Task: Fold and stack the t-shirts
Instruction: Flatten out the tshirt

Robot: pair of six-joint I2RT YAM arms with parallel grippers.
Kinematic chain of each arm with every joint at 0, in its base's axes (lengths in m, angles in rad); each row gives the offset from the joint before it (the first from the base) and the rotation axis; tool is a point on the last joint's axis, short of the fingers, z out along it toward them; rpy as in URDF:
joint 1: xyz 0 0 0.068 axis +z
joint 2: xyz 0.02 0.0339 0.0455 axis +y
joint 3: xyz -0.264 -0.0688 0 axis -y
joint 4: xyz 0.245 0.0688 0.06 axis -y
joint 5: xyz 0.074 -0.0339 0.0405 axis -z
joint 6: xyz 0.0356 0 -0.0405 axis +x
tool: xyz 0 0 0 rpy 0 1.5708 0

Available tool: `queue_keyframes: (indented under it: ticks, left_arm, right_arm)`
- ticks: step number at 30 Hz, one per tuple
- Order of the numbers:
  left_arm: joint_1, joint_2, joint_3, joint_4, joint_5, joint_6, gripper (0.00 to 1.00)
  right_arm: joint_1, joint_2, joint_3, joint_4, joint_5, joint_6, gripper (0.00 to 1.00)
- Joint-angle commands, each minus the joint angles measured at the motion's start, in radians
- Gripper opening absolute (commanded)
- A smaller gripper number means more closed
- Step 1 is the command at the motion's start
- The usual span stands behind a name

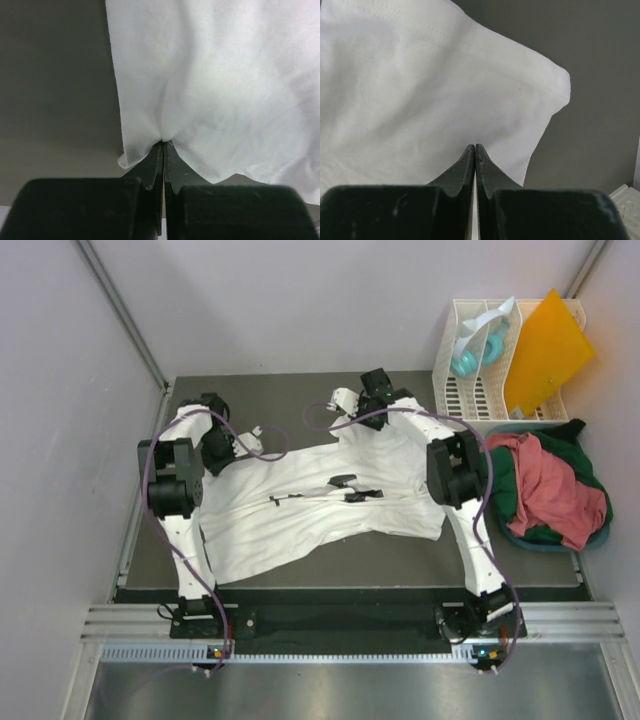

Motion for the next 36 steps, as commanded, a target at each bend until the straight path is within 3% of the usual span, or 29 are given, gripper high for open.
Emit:
queue_keyframes:
  ticks: [1, 13, 22, 28, 36]
  left_arm:
    - [0.002, 0.055, -0.01, 0.132, -0.034, -0.019, 0.0]
    - [0.004, 0.091, -0.017, 0.302, -0.16, -0.08, 0.0]
    - [-0.001, 0.14, 0.006, 0.565, -0.327, -0.154, 0.0]
    - [-0.011, 0.146, -0.013, 0.719, -0.395, -0.155, 0.0]
    - [-0.047, 0.086, -0.082, 0.784, -0.389, -0.145, 0.0]
  right_arm:
    - [0.015, 0.009, 0.008, 0.023, 0.02, -0.014, 0.0]
    - [0.017, 0.154, 0.1, 0.185, 0.211, -0.089, 0.0]
    - [-0.001, 0.275, 0.212, 0.371, 0.29, -0.222, 0.0]
    - [-0.038, 0.323, 0.215, 0.567, 0.399, -0.33, 0.0]
    - [-0.081, 0.346, 0.198, 0.871, 0.476, -0.379, 0.0]
